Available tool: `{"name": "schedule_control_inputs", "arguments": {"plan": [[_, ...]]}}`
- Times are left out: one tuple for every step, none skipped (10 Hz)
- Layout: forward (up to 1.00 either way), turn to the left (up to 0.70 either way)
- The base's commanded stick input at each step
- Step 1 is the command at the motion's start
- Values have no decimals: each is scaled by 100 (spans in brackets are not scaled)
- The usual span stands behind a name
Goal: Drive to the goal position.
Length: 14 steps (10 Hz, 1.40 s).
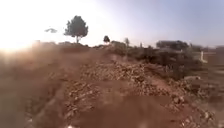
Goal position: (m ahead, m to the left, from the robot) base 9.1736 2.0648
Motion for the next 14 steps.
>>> {"name": "schedule_control_inputs", "arguments": {"plan": [[70,0],[70,0],[70,0],[70,0],[70,0],[70,0],[70,0],[70,0],[70,17],[70,35],[70,35],[70,35],[70,35],[70,35]]}}
